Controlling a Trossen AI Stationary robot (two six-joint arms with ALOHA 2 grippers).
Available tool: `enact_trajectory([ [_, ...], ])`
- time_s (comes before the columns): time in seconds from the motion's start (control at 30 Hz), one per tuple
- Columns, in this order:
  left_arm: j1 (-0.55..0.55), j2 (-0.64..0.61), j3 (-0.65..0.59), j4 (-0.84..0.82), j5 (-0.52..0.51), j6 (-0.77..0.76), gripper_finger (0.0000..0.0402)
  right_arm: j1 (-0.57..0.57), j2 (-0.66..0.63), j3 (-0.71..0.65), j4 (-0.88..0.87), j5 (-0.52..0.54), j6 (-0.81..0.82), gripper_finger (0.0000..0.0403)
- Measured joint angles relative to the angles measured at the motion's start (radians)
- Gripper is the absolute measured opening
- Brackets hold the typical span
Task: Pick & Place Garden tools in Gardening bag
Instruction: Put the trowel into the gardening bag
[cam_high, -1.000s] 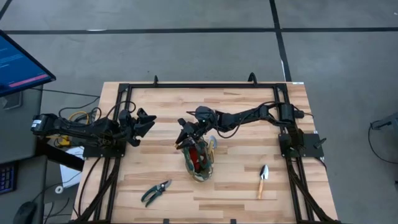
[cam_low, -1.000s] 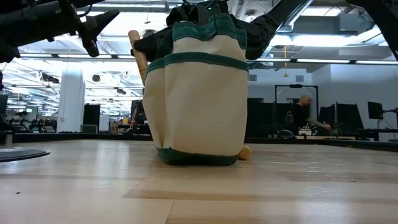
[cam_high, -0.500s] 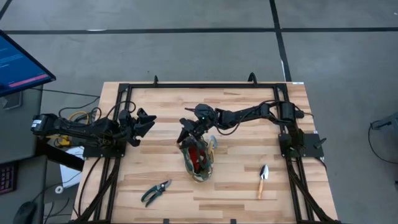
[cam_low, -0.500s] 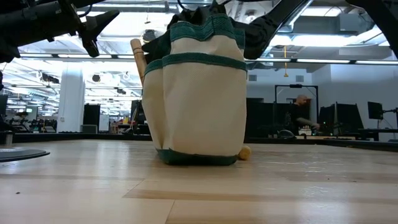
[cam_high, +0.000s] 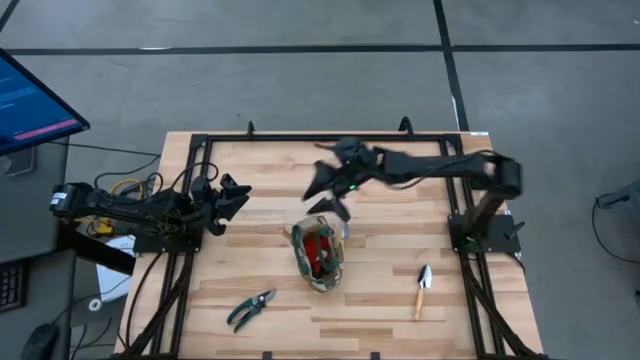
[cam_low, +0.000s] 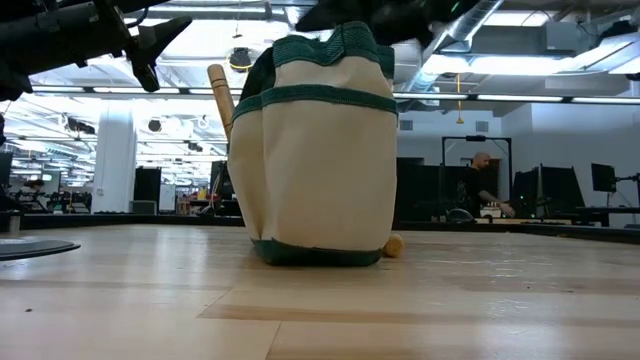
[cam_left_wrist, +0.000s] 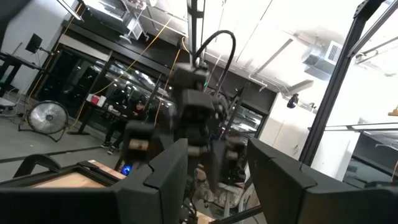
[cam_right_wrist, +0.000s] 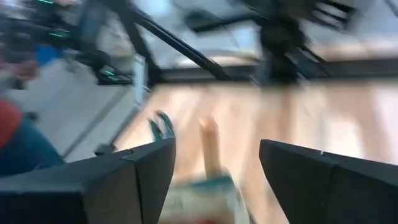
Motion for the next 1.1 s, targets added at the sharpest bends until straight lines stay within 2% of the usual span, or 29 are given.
enact_trajectory([
  [0.13, 0.0, 0.0, 0.0, 0.0, 0.0, 0.0, 0.0166, 0.02, -0.158, 0.0, -0.337, 0.345, 0.097, 0.0215],
  [0.23, 0.0, 0.0, 0.0, 0.0, 0.0, 0.0, 0.0166, 0.071, -0.257, -0.002, -0.574, 0.583, 0.237, 0.0208],
  [0.33, 0.0, 0.0, 0.0, 0.0, 0.0, 0.0, 0.0166, 0.145, -0.341, -0.03, -0.759, 0.727, 0.444, 0.0202],
  [0.47, 0.0, 0.0, 0.0, 0.0, 0.0, 0.0, 0.0166, 0.281, -0.407, -0.092, -0.917, 0.831, 0.697, 0.0196],
  [0.6, 0.0, 0.0, 0.0, 0.0, 0.001, 0.0, 0.0166, 0.435, -0.431, -0.181, -0.931, 0.821, 0.811, 0.0194],
  [0.73, 0.0, 0.0, 0.0, 0.0, 0.003, 0.0, 0.0166, 0.589, -0.427, -0.229, -0.905, 0.757, 0.806, 0.0196],
  [0.93, 0.0, 0.0, 0.0, 0.0, 0.011, 0.0, 0.0166, 0.79, -0.373, -0.235, -0.854, 0.573, 0.588, 0.0192],
  [1.1, 0.0, 0.0, 0.0, 0.0, 0.028, 0.0, 0.0166, 0.882, -0.286, -0.235, -0.868, 0.469, 0.38, 0.0195],
])
